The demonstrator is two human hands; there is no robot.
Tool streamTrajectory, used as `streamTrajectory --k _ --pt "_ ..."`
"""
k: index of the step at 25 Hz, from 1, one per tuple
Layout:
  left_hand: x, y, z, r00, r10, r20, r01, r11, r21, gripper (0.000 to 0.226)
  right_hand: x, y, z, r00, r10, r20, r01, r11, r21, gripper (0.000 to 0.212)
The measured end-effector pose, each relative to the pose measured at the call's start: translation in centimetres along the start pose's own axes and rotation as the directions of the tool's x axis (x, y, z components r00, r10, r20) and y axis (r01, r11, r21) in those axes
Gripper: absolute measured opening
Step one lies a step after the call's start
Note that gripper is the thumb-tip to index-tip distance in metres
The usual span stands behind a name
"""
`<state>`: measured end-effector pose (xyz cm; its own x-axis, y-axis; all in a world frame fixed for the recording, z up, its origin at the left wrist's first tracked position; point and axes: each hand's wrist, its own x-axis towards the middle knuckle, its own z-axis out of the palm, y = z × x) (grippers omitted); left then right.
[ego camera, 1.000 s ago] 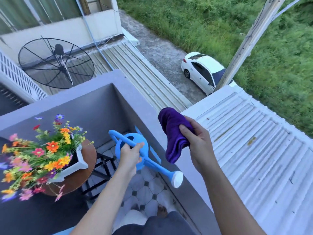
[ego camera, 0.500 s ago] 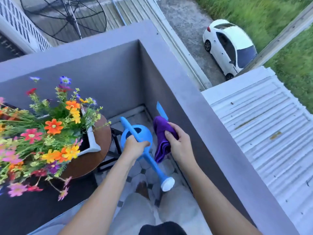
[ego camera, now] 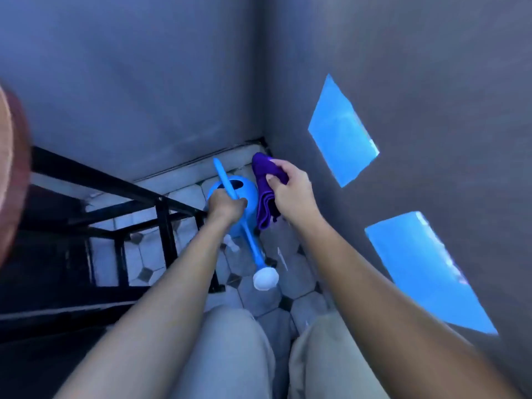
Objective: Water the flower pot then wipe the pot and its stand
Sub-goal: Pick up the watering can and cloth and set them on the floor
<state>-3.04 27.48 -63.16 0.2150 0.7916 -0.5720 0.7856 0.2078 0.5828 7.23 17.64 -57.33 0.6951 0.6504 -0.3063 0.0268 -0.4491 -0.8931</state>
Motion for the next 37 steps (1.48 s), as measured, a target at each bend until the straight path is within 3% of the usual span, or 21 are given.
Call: streamTrajectory --k 8,14,19,20,22,23,24,26,28,30,31,35,37 --pt "12.9 -4.2 5.5 0.997 0.077 -0.022 -0.077 0.997 0.025 0.037 10.4 5.9 6.1 0.988 -0.126 0.087 0.131 0.99 -0.046 0.028" --pt "15.6 -5.3 7.1 0.989 0.144 0.018 -0.145 0.989 0.023 0.033 13.3 5.5 6.6 0.974 -0.224 0.043 0.227 0.971 -0.069 0.027" --pt "16.8 -5.9 7.0 0.986 0.141 0.092 -0.146 0.988 0.052 0.019 14.2 7.1 7.0 0.967 -0.219 0.128 0.222 0.975 -0.014 0.03" --pt "16.7 -5.7 6.3 0.987 0.133 0.085 -0.139 0.988 0.067 0.027 14.4 7.2 7.1 0.962 -0.223 0.158 0.224 0.975 0.011 0.03" --pt "16.3 -5.0 4.6 0.987 0.137 -0.089 -0.141 0.989 -0.035 0.038 14.5 7.3 7.1 0.945 -0.243 0.217 0.217 0.966 0.138 0.03" --pt "16.0 -4.6 3.8 0.984 0.099 -0.15 -0.132 0.964 -0.232 0.036 14.5 7.2 7.0 0.933 -0.258 0.251 0.191 0.946 0.261 0.03" --pt "15.6 -4.3 3.1 0.993 0.055 -0.103 -0.098 0.873 -0.478 0.036 14.4 7.0 6.8 0.917 -0.269 0.296 0.135 0.905 0.403 0.03" --pt "14.3 -3.9 2.4 0.963 0.15 0.225 0.077 0.647 -0.759 0.066 14.4 6.6 6.4 0.882 -0.268 0.387 -0.011 0.81 0.586 0.028" --pt "14.0 -4.0 2.1 0.881 0.325 0.344 0.156 0.486 -0.86 0.091 14.9 6.7 6.5 0.894 -0.232 0.383 -0.016 0.839 0.545 0.027" --pt "13.8 -3.8 1.6 0.873 0.388 0.295 0.15 0.36 -0.921 0.096 15.6 7.5 7.1 0.945 -0.199 0.261 0.1 0.932 0.348 0.028" --pt "13.7 -3.8 1.7 0.892 0.375 0.251 0.111 0.357 -0.927 0.091 15.9 8.2 7.4 0.96 -0.187 0.209 0.129 0.956 0.262 0.029" --pt "13.9 -4.5 3.3 0.968 0.252 0.023 -0.116 0.523 -0.844 0.041 16.3 10.8 7.9 0.978 -0.076 0.196 0.05 0.99 0.133 0.028" --pt "14.3 -4.7 3.2 0.969 0.214 -0.126 -0.222 0.514 -0.828 0.022 16.4 11.0 8.2 0.976 -0.082 0.203 0.056 0.989 0.134 0.028"
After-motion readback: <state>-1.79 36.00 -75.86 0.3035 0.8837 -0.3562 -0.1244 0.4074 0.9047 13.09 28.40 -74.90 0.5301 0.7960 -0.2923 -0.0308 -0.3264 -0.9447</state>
